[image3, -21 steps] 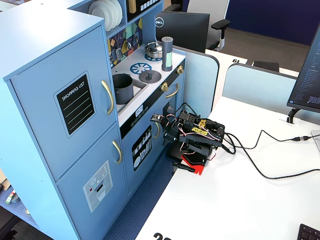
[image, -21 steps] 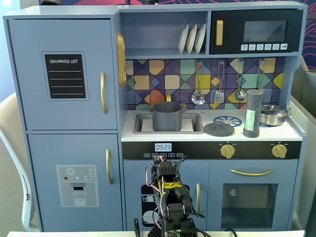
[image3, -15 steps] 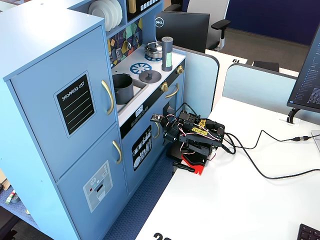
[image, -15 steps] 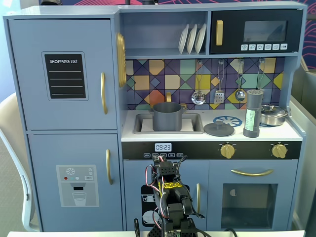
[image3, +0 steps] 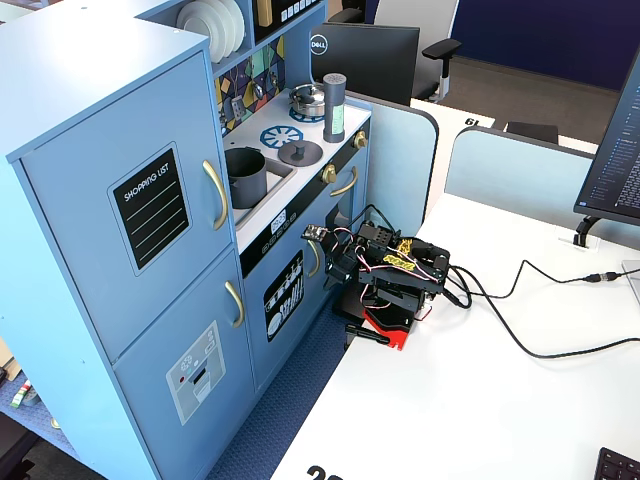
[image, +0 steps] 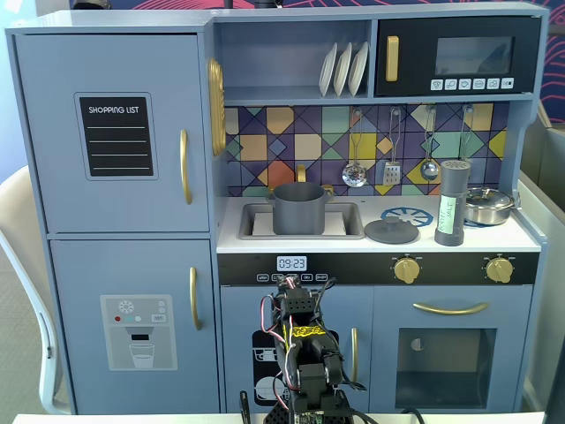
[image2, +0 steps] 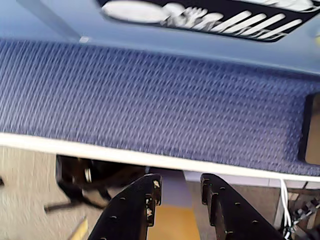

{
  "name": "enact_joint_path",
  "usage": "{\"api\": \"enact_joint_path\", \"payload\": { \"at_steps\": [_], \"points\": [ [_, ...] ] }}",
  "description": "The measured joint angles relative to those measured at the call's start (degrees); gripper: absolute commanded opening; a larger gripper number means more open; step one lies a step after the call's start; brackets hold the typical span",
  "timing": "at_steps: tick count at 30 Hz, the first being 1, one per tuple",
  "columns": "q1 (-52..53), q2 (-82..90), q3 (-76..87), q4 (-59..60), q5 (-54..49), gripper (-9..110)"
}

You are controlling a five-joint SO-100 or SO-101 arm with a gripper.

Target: Put salt in the gray recipient

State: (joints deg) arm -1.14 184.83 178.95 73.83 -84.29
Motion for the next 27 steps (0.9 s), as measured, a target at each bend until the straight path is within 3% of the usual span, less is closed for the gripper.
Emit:
{"api": "enact_joint_path", "payload": {
  "at_steps": [13, 27],
  "points": [
    [2.0, -10.5, -15.0, -3.4, 4.1, 0],
    [19.7, -15.9, -36.6, -3.9, 4.9, 0]
  ]
}}
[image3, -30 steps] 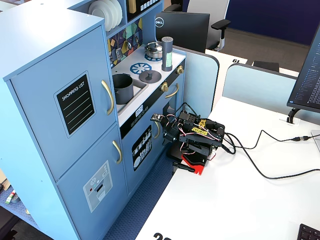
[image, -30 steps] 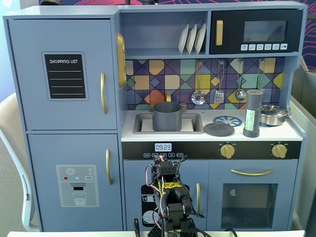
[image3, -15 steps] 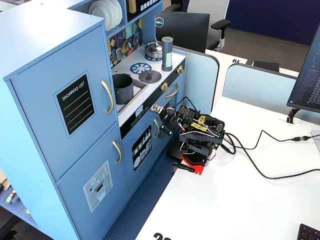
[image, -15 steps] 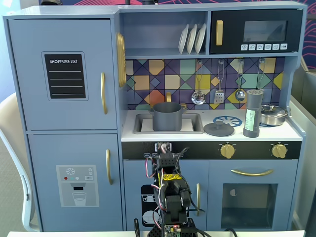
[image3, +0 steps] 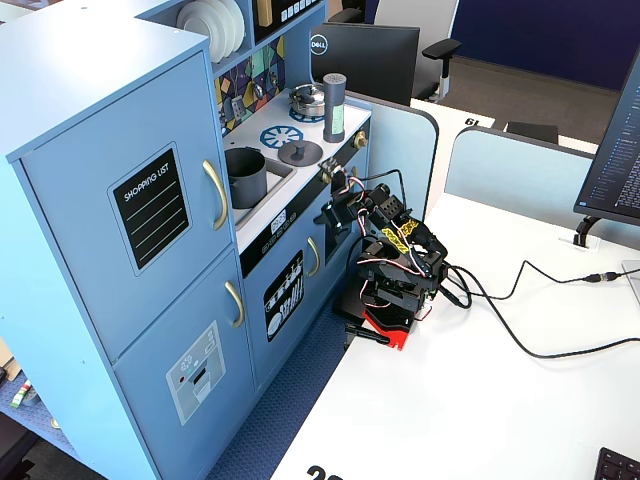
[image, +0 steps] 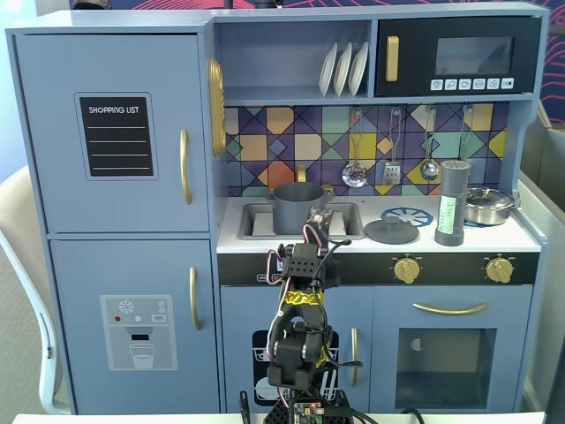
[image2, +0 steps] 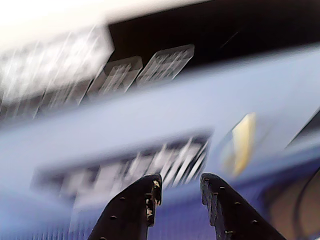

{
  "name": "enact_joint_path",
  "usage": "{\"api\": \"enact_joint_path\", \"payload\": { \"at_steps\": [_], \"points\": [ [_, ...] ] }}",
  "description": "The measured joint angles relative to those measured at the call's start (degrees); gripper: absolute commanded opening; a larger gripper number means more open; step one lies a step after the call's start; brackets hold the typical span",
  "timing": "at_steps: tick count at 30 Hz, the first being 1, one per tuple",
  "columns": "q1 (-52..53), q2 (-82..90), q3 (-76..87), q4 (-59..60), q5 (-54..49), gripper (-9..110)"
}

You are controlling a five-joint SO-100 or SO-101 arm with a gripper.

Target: Put salt in the gray recipient

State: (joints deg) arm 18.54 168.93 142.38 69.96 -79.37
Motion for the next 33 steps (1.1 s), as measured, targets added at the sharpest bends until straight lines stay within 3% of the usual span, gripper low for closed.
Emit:
{"api": "enact_joint_path", "payload": {
  "at_steps": [13, 19, 27, 33],
  "points": [
    [22.5, -4.7, -5.8, -24.3, -8.3, 0],
    [27.6, -8.3, -5.8, -36.7, -10.0, 0],
    [31.4, -14.2, -5.4, -54.1, -10.2, 21],
    [33.7, -19.2, -4.3, -63.0, -9.0, 29]
  ]
}}
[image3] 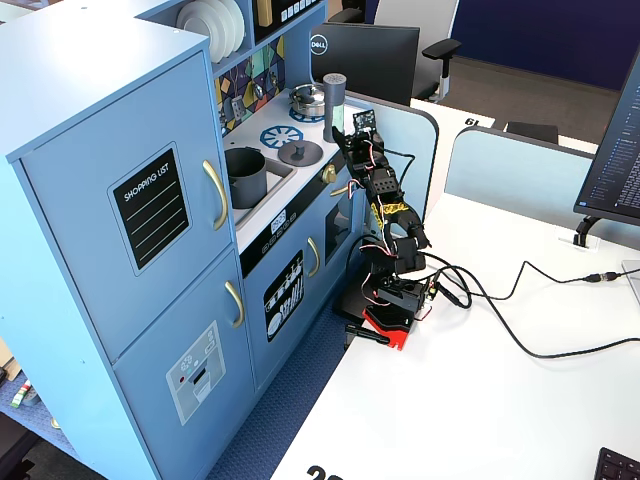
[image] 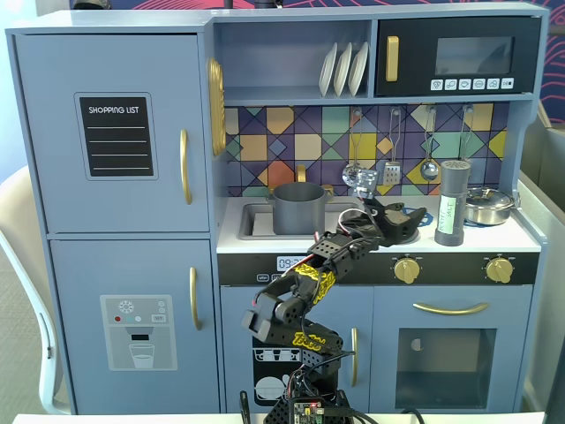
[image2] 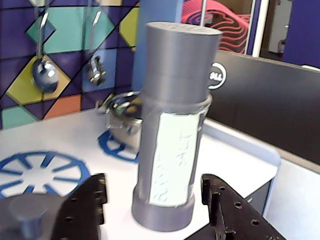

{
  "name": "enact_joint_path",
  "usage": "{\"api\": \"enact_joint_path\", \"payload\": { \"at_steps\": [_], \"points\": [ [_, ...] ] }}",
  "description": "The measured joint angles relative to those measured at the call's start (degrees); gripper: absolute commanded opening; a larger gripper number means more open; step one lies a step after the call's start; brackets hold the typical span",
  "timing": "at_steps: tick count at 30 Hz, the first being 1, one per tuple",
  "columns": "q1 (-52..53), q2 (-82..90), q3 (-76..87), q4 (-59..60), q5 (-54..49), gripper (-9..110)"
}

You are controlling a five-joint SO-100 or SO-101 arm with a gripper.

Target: Put salt in the gray recipient

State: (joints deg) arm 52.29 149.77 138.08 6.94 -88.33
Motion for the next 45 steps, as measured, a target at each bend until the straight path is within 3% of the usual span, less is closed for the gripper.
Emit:
{"api": "enact_joint_path", "payload": {
  "at_steps": [8, 16, 26, 45],
  "points": [
    [2.5, -5.6, 0.0, -7.3, 4.7, 44],
    [3.3, -14.9, -1.0, -13.1, 9.9, 43],
    [3.4, -26.5, -6.2, -20.0, 9.5, 42],
    [3.3, -45.4, -22.8, -21.5, 6.5, 48]
  ]
}}
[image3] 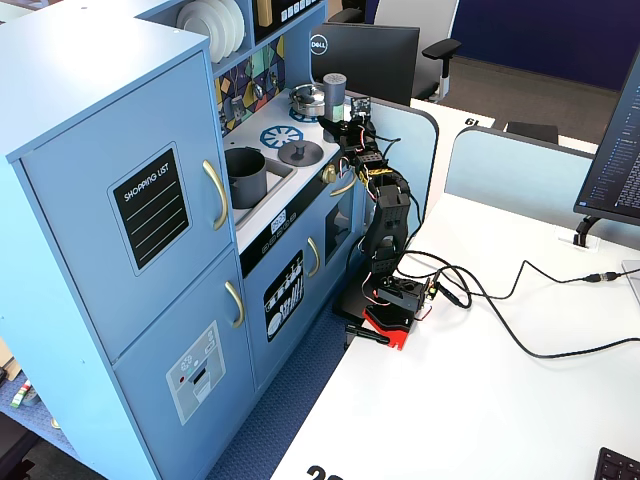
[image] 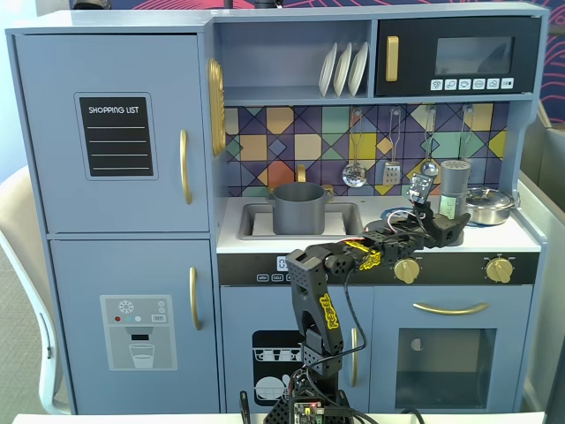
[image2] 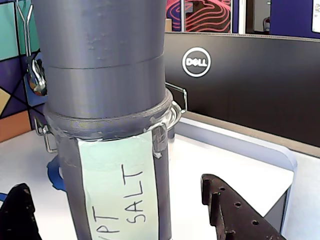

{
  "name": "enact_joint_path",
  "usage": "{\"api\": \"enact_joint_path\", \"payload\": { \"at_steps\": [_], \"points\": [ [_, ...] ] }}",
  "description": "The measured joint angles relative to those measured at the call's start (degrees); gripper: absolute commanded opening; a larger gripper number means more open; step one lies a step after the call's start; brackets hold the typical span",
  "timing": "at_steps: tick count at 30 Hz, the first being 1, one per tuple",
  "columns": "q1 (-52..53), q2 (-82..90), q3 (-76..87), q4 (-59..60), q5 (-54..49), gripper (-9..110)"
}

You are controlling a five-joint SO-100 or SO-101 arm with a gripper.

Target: Put salt in the gray recipient

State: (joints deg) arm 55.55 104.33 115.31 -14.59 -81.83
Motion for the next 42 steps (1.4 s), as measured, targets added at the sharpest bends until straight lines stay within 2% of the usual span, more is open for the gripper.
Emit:
{"api": "enact_joint_path", "payload": {
  "at_steps": [16, 19, 27, 42],
  "points": [
    [-1.9, -11.7, -11.0, -0.9, -1.5, 46],
    [-1.9, -12.5, -12.2, -0.9, -1.5, 42],
    [-2.1, -12.7, -12.7, -0.7, -3.7, 0],
    [-2.7, -12.4, -12.7, -0.7, -4.9, 0]
  ]
}}
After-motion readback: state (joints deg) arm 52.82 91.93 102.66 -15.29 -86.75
